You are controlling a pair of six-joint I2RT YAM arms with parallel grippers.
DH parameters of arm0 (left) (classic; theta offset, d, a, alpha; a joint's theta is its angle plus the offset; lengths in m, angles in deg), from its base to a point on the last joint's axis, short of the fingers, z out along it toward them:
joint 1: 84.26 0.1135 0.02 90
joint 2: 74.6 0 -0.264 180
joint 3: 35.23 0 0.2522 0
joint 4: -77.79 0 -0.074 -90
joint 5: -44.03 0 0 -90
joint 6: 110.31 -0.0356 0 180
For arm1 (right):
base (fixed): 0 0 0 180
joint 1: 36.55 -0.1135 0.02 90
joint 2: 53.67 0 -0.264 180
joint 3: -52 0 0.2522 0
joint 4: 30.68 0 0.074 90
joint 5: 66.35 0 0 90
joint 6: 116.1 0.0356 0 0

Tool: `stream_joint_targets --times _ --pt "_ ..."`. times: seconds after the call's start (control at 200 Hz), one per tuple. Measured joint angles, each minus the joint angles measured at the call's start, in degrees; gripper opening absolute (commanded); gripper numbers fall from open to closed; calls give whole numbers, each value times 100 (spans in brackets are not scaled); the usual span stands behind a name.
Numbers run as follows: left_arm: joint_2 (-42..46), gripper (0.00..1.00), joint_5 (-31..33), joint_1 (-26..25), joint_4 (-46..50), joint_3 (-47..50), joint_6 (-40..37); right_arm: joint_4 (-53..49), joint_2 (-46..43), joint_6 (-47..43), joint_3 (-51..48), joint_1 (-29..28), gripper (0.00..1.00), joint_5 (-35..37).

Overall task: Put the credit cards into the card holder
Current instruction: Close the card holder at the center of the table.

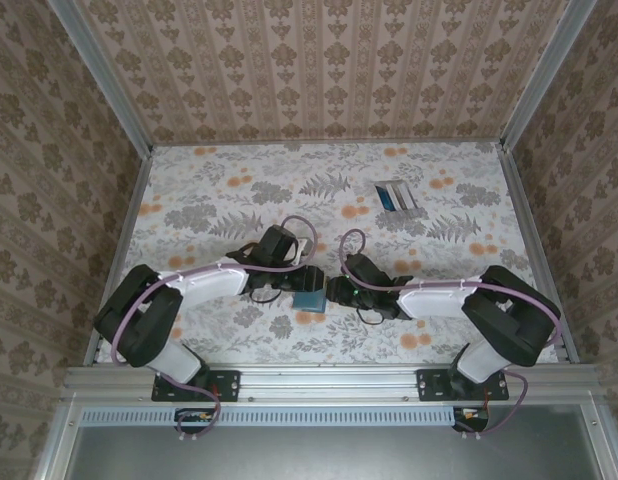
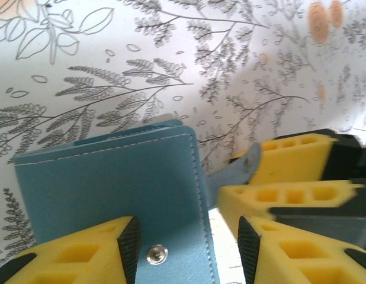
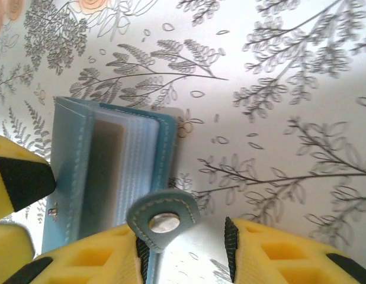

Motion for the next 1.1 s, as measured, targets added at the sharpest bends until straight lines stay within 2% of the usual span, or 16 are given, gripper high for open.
stream_joint_targets --times 0.125,0.4,0.53,0.64,0.73,0.945,1.1 --pt "-105 34 81 0 -2 9 -13 -76 -249 -24 -155 0 44 133" --pt "-125 20 168 0 28 11 -4 -57 -1176 -151 -503 0 50 -15" --pt "-240 18 166 0 -20 22 0 -280 -1283 -127 -251 0 51 -92" --pt "-382 17 142 2 -101 22 4 -361 -1231 -52 -39 0 58 -160" --pt "-431 17 101 2 -205 24 26 -461 -997 -4 170 0 60 -225" --pt "-446 18 72 2 -358 76 87 -752 -289 0 610 0 54 -286" --pt "-437 18 57 13 -557 188 199 -927 -155 20 640 0 49 -216"
